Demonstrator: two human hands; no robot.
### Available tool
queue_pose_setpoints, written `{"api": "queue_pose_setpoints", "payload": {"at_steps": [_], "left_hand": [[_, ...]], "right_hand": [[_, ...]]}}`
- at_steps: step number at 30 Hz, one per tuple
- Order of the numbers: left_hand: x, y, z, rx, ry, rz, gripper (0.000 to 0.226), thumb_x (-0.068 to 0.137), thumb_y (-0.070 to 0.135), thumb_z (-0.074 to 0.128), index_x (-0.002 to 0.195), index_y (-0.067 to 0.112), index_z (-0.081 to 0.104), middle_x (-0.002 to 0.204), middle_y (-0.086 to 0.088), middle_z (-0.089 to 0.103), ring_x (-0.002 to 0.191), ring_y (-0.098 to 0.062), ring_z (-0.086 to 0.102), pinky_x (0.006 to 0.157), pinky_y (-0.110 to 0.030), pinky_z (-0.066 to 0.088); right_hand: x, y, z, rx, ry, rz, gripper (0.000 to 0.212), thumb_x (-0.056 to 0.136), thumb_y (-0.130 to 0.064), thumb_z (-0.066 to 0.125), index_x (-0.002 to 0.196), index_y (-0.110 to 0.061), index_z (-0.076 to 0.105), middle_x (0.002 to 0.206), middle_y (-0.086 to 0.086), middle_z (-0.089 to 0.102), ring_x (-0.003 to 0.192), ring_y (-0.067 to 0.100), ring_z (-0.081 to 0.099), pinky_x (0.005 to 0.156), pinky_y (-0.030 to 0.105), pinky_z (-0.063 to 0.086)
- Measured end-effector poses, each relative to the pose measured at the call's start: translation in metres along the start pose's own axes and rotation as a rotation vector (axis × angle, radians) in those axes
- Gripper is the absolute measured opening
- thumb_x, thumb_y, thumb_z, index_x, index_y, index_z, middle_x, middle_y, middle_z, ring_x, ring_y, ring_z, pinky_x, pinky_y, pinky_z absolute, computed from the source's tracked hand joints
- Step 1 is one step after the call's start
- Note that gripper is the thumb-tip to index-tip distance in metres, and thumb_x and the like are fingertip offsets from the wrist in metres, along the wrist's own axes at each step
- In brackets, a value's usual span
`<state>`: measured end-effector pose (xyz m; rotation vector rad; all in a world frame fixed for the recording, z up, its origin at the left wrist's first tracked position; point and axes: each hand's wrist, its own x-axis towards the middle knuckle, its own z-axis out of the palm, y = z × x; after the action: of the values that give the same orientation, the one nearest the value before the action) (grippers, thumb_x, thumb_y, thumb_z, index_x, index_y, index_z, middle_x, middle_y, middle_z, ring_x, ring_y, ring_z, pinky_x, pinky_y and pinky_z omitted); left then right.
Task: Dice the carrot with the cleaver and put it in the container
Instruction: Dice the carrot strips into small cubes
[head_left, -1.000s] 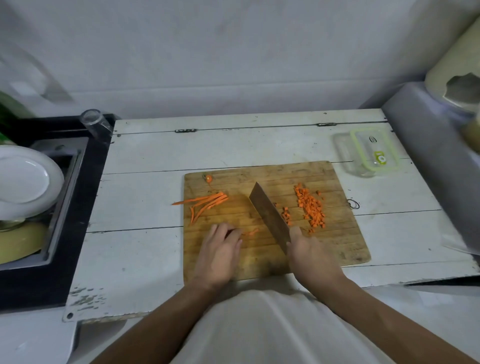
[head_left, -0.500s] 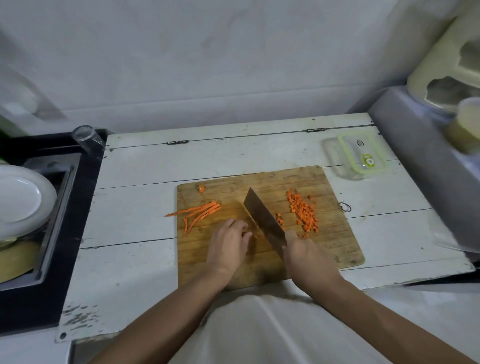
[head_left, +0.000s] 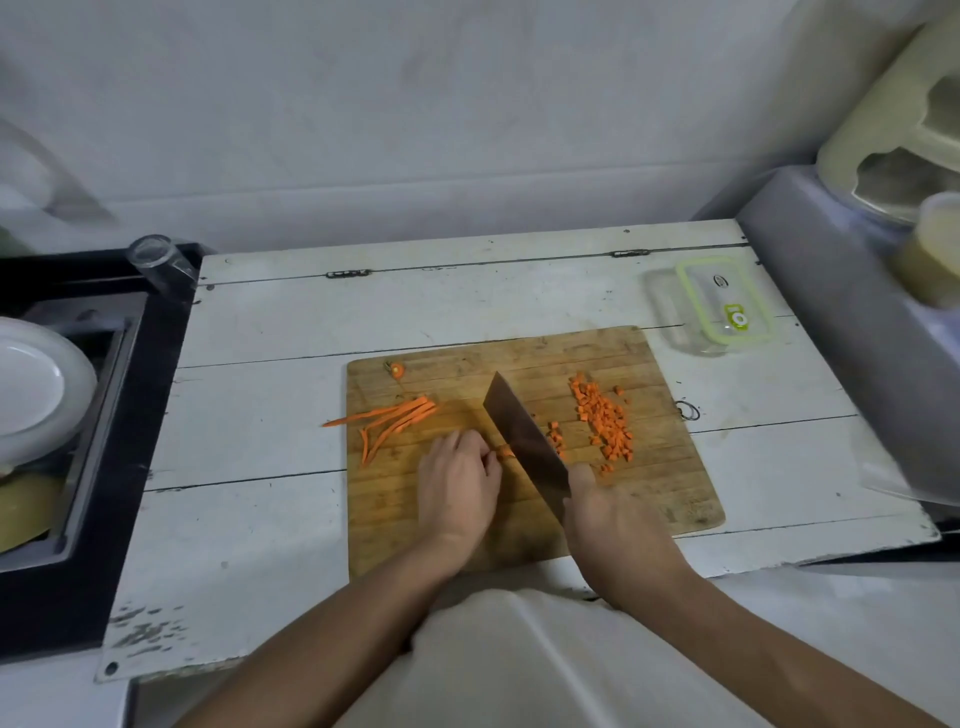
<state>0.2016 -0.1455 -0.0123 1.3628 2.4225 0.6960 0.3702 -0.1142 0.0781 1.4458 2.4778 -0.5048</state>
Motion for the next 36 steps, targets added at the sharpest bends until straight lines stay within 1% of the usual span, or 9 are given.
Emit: {"api": "queue_pose_setpoints", "payload": {"at_steps": [2, 6, 9, 15, 18, 20, 24, 28, 36], "left_hand": [[-0.001, -0.002, 0.002, -0.009, 0.012, 0.001, 0.006, 0.096, 0.029, 0.062, 0.090, 0.027, 0.062, 0.092, 0.011, 0.055, 0.090, -0.010, 0.050, 0.085, -0.031, 0.046], [0.003, 0.001, 0.002, -0.029, 0.007, -0.019, 0.005, 0.094, 0.025, 0.066, 0.090, 0.026, 0.069, 0.089, 0.014, 0.054, 0.089, -0.011, 0.051, 0.082, -0.030, 0.043], [0.004, 0.001, -0.002, -0.038, -0.021, -0.037, 0.008, 0.095, 0.026, 0.065, 0.089, 0.029, 0.070, 0.090, 0.013, 0.060, 0.089, -0.012, 0.052, 0.084, -0.032, 0.045], [0.004, -0.003, -0.007, -0.151, -0.067, -0.078, 0.005, 0.095, 0.024, 0.069, 0.094, 0.026, 0.073, 0.094, 0.009, 0.067, 0.094, -0.012, 0.058, 0.090, -0.035, 0.051], [-0.001, -0.012, -0.011, -0.228, -0.120, -0.103, 0.011, 0.097, 0.027, 0.068, 0.108, 0.025, 0.071, 0.101, 0.011, 0.066, 0.097, -0.007, 0.059, 0.086, -0.024, 0.052], [-0.005, -0.015, -0.013, -0.208, -0.111, -0.106, 0.004, 0.098, 0.027, 0.067, 0.101, 0.028, 0.069, 0.097, 0.014, 0.063, 0.094, -0.004, 0.060, 0.081, -0.018, 0.051], [-0.001, -0.012, -0.011, -0.129, -0.109, -0.102, 0.009, 0.096, 0.026, 0.068, 0.089, 0.026, 0.073, 0.092, 0.012, 0.065, 0.092, -0.010, 0.061, 0.083, -0.029, 0.054], [0.001, -0.009, -0.014, -0.154, -0.144, -0.132, 0.011, 0.097, 0.027, 0.067, 0.090, 0.026, 0.076, 0.092, 0.010, 0.070, 0.090, -0.011, 0.063, 0.085, -0.037, 0.056], [-0.015, -0.025, -0.023, -0.206, -0.153, -0.094, 0.009, 0.099, 0.035, 0.064, 0.102, 0.028, 0.070, 0.100, 0.014, 0.061, 0.096, -0.005, 0.058, 0.087, -0.024, 0.053]], "right_hand": [[-0.001, -0.004, 0.005, -0.025, -0.041, 0.014, 0.036, 0.091, -0.008, 0.064, 0.107, -0.023, 0.035, 0.086, 0.002, 0.064, 0.077, 0.025, 0.066, 0.062, 0.035, 0.050], [0.017, -0.019, 0.008, -0.048, 0.002, -0.001, 0.023, 0.098, -0.003, 0.043, 0.113, -0.018, 0.037, 0.092, 0.005, 0.068, 0.084, 0.027, 0.070, 0.066, 0.035, 0.052], [0.035, -0.025, 0.007, 0.066, 0.027, -0.020, 0.015, 0.100, -0.008, 0.041, 0.108, -0.020, 0.039, 0.090, 0.008, 0.066, 0.084, 0.030, 0.068, 0.072, 0.043, 0.056], [0.022, 0.000, 0.001, 0.153, 0.051, 0.061, 0.010, 0.103, -0.015, 0.040, 0.098, -0.023, 0.035, 0.085, 0.006, 0.064, 0.076, 0.029, 0.062, 0.062, 0.039, 0.046], [0.010, 0.002, -0.003, 0.066, 0.042, -0.003, 0.017, 0.103, -0.019, 0.044, 0.097, -0.025, 0.030, 0.078, 0.001, 0.057, 0.067, 0.026, 0.056, 0.057, 0.038, 0.044], [0.008, -0.003, 0.000, 0.025, 0.014, -0.027, 0.022, 0.100, -0.016, 0.050, 0.099, -0.025, 0.030, 0.079, 0.002, 0.059, 0.070, 0.027, 0.059, 0.057, 0.037, 0.039], [0.020, -0.022, 0.010, 0.014, -0.010, -0.035, 0.017, 0.100, -0.005, 0.037, 0.111, -0.018, 0.036, 0.092, 0.007, 0.066, 0.086, 0.032, 0.067, 0.065, 0.040, 0.045], [0.045, -0.033, 0.008, 0.090, 0.021, 0.013, 0.013, 0.103, -0.011, 0.036, 0.114, -0.015, 0.042, 0.093, 0.011, 0.066, 0.092, 0.037, 0.066, 0.066, 0.039, 0.042], [0.016, -0.011, -0.011, 0.113, 0.035, -0.057, 0.003, 0.105, -0.025, 0.039, 0.105, -0.024, 0.036, 0.080, 0.000, 0.056, 0.070, 0.025, 0.055, 0.057, 0.037, 0.039]]}}
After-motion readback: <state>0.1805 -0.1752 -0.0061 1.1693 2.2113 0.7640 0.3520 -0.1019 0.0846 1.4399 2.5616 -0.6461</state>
